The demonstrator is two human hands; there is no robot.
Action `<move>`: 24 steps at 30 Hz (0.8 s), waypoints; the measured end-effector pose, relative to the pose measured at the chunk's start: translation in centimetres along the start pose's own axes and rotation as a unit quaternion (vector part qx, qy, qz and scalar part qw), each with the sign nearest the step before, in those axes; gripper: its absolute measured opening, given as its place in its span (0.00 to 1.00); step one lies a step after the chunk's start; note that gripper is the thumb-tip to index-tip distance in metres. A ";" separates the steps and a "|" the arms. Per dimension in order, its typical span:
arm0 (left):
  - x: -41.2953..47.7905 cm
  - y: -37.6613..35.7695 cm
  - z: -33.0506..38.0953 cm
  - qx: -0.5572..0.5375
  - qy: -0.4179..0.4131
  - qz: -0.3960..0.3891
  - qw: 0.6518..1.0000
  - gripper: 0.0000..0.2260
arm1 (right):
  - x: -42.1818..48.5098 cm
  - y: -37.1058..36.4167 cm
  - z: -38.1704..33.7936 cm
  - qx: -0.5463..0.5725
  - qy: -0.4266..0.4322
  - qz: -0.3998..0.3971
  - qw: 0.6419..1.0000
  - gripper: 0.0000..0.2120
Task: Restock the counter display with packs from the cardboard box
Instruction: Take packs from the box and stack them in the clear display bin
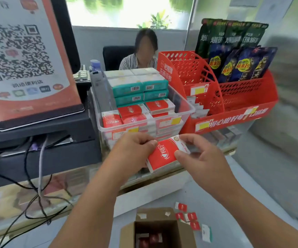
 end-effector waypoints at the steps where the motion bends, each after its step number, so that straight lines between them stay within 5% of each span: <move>1: 0.2 0.9 0.8 0.012 -0.008 0.009 1.000 0.06 | 0.6 0.2 -1.9 -0.073 0.052 -0.026 0.996 0.16; 4: 1.0 2.8 3.0 0.044 -0.024 0.024 0.998 0.05 | 2.4 -0.7 -7.2 -0.301 0.215 -0.151 0.917 0.22; 8: 3.1 3.7 5.3 0.067 -0.036 0.044 0.996 0.05 | 6.0 -1.1 -9.7 -0.444 0.264 -0.244 0.821 0.19; 24: 6.9 4.6 9.5 0.108 -0.015 0.243 0.964 0.08 | 21.2 -1.6 -3.3 -0.484 0.178 -0.390 0.763 0.20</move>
Point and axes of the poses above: each hand's wrist, its own x-axis towards the middle knuckle, its own y-axis out of the back of the hand, z = x × y, the point moved 7 cm from there along x, towards the middle knuckle, and after that the axes turned 10 degrees about x, right-handed, at the moved point
